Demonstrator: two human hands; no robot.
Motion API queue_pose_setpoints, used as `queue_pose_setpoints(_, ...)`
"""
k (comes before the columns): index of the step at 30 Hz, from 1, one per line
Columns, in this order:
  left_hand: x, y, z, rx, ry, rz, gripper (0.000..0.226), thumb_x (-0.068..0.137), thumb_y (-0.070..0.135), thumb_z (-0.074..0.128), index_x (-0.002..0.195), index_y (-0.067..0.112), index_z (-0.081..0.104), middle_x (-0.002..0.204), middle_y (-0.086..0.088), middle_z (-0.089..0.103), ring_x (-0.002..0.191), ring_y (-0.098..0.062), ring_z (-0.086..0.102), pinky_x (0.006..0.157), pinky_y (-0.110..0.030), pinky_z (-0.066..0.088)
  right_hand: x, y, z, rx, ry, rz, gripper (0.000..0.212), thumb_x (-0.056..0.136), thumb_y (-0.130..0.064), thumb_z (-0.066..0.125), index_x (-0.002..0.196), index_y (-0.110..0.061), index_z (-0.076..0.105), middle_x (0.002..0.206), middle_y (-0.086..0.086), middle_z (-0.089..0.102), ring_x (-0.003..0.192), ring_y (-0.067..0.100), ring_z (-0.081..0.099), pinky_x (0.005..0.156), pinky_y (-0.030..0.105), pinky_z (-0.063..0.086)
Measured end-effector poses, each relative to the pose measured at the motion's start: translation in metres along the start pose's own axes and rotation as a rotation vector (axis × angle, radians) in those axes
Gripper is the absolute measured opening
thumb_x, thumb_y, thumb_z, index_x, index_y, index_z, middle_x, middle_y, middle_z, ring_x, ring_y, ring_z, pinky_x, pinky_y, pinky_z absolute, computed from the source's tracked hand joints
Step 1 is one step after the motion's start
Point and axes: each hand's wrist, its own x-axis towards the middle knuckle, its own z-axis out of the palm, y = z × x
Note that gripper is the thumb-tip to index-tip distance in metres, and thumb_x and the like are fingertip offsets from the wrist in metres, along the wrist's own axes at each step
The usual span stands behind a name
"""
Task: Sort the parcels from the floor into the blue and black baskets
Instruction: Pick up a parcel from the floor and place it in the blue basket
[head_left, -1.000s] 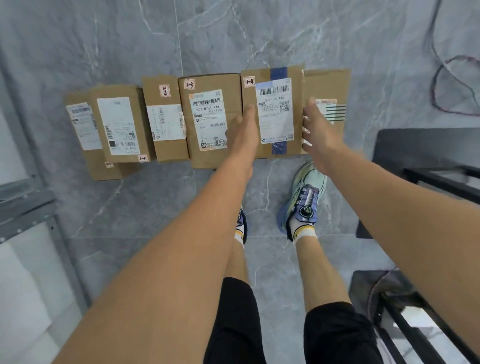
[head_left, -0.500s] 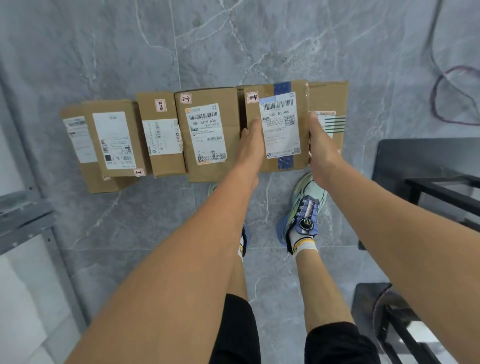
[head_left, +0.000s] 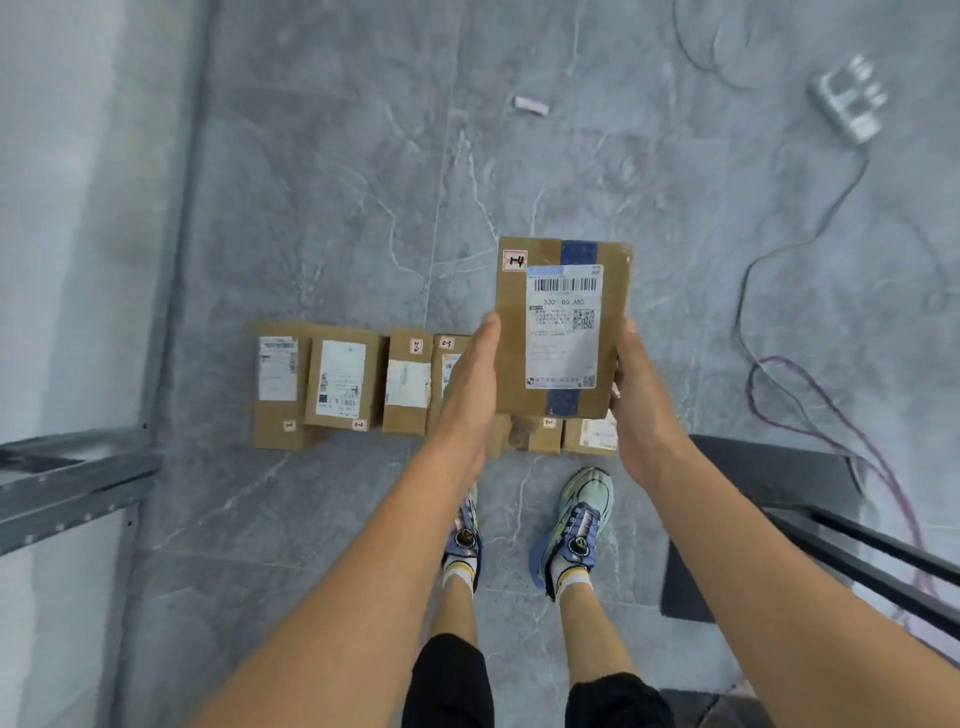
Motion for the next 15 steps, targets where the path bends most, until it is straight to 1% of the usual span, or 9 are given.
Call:
queue_pose_setpoints(3, -0.049, 0.060, -0.024, -0.028, 0.037, 0.079, 0.100, 0.068, 0.102, 0.041, 0.151, 0.047, 0.045, 0.159, 0.017, 0.045, 0.148, -0.007, 0.039, 0.125, -0.049, 0.025, -0.050, -0.062, 0.026, -0.013, -0.027, -0.111, 0.056, 0.107, -0.067, 0.025, 0.145, -0.041, 0.059, 0.125, -0.026, 0.071, 0.113, -0.011, 0.064, 0.104, 0.030, 0.044)
queue_pose_setpoints(4, -0.070, 0.082, -0.032, -0.031, 0.044, 0.123, 0.097, 0.071, 0.100, 0.041, 0.151, 0.046, 0.046, 0.158, 0.017, 0.047, 0.147, -0.007, 0.040, 0.124, -0.048, 0.027, -0.068, -0.082, 0.035, -0.027, -0.045, -0.157, 0.054, 0.108, -0.065, 0.025, 0.142, -0.042, 0.060, 0.117, -0.030, 0.072, 0.104, -0.016, 0.065, 0.095, 0.025, 0.045)
queue_pose_setpoints(6, -0.110, 0.124, -0.046, -0.040, 0.049, 0.190, 0.082, 0.085, 0.090, 0.038, 0.151, 0.042, 0.048, 0.154, 0.014, 0.052, 0.142, -0.008, 0.046, 0.122, -0.045, 0.032, -0.103, -0.122, 0.054, -0.043, -0.093, -0.247, 0.051, 0.109, -0.064, 0.024, 0.139, -0.045, 0.061, 0.112, -0.033, 0.072, 0.098, -0.020, 0.065, 0.087, 0.019, 0.044)
queue_pose_setpoints(7, -0.128, 0.140, -0.052, -0.061, 0.056, 0.202, 0.076, 0.090, 0.085, 0.036, 0.150, 0.041, 0.049, 0.152, 0.013, 0.054, 0.140, -0.009, 0.049, 0.121, -0.044, 0.035, -0.121, -0.140, 0.061, -0.043, -0.115, -0.280, 0.051, 0.109, -0.063, 0.024, 0.139, -0.045, 0.061, 0.112, -0.034, 0.072, 0.098, -0.021, 0.065, 0.086, 0.018, 0.043)
queue_pose_setpoints(9, -0.167, 0.172, -0.063, -0.075, 0.095, 0.246, 0.077, 0.087, 0.088, 0.036, 0.148, 0.044, 0.051, 0.152, 0.013, 0.054, 0.140, -0.010, 0.049, 0.121, -0.046, 0.035, -0.157, -0.175, 0.076, -0.050, -0.165, -0.344, 0.051, 0.109, -0.063, 0.024, 0.141, -0.045, 0.060, 0.115, -0.033, 0.072, 0.101, -0.019, 0.065, 0.086, 0.017, 0.043)
queue_pose_setpoints(11, -0.204, 0.201, -0.072, -0.076, 0.140, 0.309, 0.075, 0.086, 0.090, 0.036, 0.146, 0.048, 0.052, 0.151, 0.016, 0.054, 0.141, -0.008, 0.047, 0.122, -0.044, 0.032, -0.191, -0.205, 0.090, -0.065, -0.199, -0.409, 0.052, 0.108, -0.065, 0.025, 0.143, -0.046, 0.059, 0.124, -0.028, 0.071, 0.110, -0.013, 0.065, 0.093, 0.020, 0.044)
queue_pose_setpoints(13, -0.237, 0.225, -0.079, -0.112, 0.169, 0.370, 0.056, 0.096, 0.077, 0.033, 0.136, 0.048, 0.059, 0.133, 0.024, 0.064, 0.127, 0.004, 0.056, 0.108, -0.027, 0.041, -0.220, -0.234, 0.101, -0.070, -0.228, -0.472, 0.053, 0.106, -0.066, 0.026, 0.144, -0.047, 0.058, 0.133, -0.022, 0.069, 0.119, -0.006, 0.063, 0.102, 0.027, 0.042)
queue_pose_setpoints(14, -0.255, 0.236, -0.081, -0.128, 0.175, 0.387, 0.046, 0.100, 0.070, 0.032, 0.129, 0.049, 0.061, 0.120, 0.030, 0.067, 0.116, 0.011, 0.060, 0.096, -0.019, 0.044, -0.233, -0.247, 0.105, -0.069, -0.247, -0.495, 0.052, 0.107, -0.066, 0.026, 0.144, -0.047, 0.058, 0.134, -0.021, 0.069, 0.120, -0.006, 0.062, 0.102, 0.028, 0.041)
queue_pose_setpoints(15, -0.271, 0.244, -0.084, -0.141, 0.189, 0.408, 0.041, 0.102, 0.067, 0.032, 0.124, 0.050, 0.061, 0.115, 0.032, 0.068, 0.112, 0.012, 0.061, 0.091, -0.017, 0.045, -0.246, -0.258, 0.109, -0.070, -0.270, -0.521, 0.052, 0.107, -0.065, 0.025, 0.143, -0.047, 0.058, 0.133, -0.021, 0.069, 0.118, -0.007, 0.063, 0.099, 0.026, 0.041)
